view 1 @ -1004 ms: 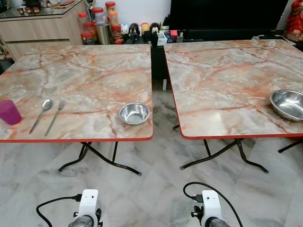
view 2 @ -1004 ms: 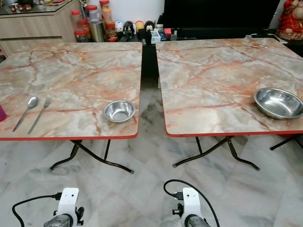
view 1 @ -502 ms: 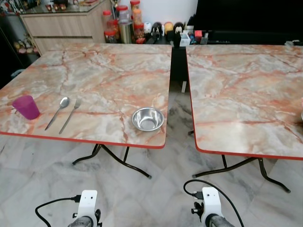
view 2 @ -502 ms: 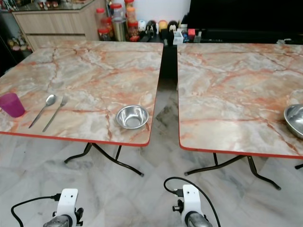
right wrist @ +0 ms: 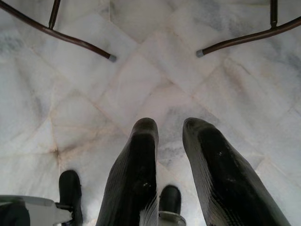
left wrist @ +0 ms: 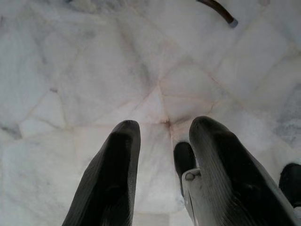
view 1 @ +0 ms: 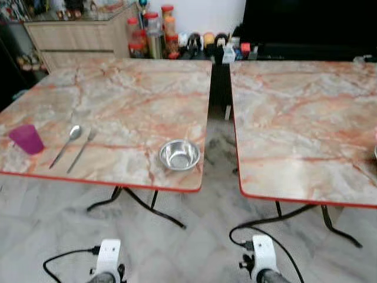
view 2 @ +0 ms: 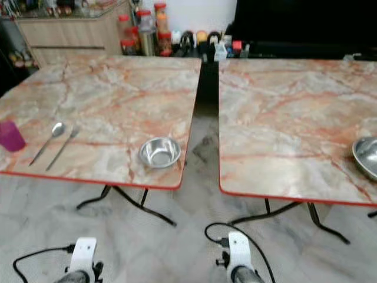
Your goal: Setting the table
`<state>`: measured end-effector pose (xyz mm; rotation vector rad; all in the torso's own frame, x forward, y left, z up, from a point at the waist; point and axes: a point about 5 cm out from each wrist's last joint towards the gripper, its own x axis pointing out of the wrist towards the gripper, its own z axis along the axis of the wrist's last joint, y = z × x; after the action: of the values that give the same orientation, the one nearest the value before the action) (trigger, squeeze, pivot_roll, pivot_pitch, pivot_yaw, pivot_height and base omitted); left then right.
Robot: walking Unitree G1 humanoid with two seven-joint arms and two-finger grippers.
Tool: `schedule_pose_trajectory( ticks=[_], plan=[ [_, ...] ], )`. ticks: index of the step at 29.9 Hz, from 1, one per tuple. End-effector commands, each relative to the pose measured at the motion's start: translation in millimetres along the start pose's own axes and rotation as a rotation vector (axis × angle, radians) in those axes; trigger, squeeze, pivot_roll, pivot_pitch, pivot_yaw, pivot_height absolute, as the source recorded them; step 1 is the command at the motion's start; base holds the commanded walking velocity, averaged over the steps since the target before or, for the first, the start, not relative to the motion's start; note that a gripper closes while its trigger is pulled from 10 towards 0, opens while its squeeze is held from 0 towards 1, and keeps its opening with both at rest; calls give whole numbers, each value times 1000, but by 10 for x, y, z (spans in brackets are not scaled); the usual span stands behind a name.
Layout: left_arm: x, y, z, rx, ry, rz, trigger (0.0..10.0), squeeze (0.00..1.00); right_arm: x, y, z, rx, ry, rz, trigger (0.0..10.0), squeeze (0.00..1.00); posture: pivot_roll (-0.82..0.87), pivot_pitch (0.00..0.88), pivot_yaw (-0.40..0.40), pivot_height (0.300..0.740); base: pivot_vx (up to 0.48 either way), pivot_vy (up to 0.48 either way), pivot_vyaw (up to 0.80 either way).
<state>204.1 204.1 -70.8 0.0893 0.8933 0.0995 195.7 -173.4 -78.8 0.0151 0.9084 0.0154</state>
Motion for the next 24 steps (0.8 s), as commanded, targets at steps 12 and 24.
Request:
schedule_pose_trajectory(
  ticks=[12, 24],
  plan=[
    [5, 36, 42, -3, -15, -5, 10000, 0, 11, 57, 16, -12, 7, 14, 10000, 0, 7, 0, 18, 740, 228, 0, 0],
    [0, 77, 52, -30, -36, 4, 10000, 0, 7, 33, 11, -3, 6, 3, 10000, 0, 10, 0, 14, 740, 0, 0, 0]
  ],
)
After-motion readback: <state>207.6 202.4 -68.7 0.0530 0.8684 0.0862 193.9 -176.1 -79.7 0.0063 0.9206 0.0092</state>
